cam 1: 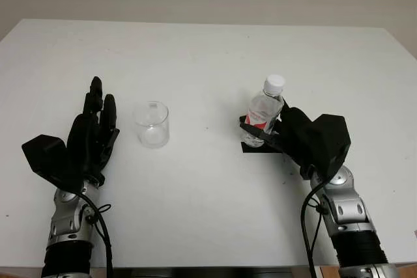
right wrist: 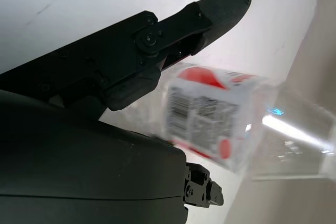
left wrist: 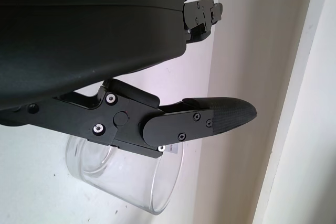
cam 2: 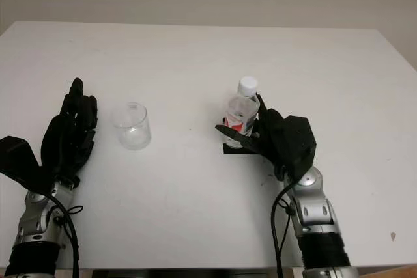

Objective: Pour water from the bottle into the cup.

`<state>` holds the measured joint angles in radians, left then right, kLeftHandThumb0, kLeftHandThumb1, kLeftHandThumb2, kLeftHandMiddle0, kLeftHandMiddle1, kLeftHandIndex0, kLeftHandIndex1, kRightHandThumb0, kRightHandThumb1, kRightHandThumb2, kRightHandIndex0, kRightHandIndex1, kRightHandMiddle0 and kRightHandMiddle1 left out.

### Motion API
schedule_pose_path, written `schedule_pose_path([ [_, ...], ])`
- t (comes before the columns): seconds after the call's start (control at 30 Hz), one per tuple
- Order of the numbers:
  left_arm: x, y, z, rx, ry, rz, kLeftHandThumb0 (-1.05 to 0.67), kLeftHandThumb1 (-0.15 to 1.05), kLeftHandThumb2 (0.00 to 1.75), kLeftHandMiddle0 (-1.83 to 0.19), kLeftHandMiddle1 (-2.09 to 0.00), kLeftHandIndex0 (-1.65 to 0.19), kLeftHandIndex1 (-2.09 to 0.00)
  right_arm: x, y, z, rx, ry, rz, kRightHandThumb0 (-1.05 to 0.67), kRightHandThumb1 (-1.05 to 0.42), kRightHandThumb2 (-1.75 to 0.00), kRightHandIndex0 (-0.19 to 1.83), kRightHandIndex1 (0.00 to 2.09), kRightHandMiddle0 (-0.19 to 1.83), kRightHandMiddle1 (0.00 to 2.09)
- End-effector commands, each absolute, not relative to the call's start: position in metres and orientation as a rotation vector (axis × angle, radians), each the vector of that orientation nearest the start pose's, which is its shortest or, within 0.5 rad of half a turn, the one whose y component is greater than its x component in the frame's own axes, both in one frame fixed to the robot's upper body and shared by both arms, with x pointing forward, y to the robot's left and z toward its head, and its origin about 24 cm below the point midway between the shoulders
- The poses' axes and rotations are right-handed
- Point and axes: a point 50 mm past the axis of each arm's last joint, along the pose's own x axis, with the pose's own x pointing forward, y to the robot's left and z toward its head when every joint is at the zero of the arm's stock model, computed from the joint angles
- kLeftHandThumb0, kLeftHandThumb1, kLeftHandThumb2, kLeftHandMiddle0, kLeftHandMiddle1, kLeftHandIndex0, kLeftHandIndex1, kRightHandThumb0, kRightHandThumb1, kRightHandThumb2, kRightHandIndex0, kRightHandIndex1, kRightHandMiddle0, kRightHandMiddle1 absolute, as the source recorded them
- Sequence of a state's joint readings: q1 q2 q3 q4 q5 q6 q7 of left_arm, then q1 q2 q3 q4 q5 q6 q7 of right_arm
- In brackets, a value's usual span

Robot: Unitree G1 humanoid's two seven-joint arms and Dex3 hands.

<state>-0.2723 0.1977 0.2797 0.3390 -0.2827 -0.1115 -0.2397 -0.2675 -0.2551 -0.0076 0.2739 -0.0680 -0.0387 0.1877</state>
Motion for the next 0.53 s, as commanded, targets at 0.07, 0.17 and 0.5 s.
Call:
schedule_pose_path([
  [0.07,0.297,0.237,0.067,-0.133,-0.133,0.023,-0.69,1.05,0.5,0.15,-0.06,0.14,-0.06,0.301,-0.185,0.057,-0.265,-0.103,0.171,-0.99,-0.92,-0.05,-0.19,0.0,-0.19,0.0],
  [0.17,0.297,0.237,0.067,-0.13,-0.132,0.022,-0.69,1.05,0.5,0.15,-0.05,0.15,-0.05,0.3,-0.182,0.055,-0.169,-0.136,0.156,-0.95,-0.9,-0.05,-0.19,0.0,-0.19,0.0],
  [0.5,0.291,0.24,0.065,-0.125,-0.125,0.031,-0.69,1.05,0.51,0.15,-0.05,0.14,-0.06,0.297,-0.173,0.05,-0.148,-0.187,0.156,-0.94,-0.92,-0.06,-0.19,0.0,-0.19,0.0],
])
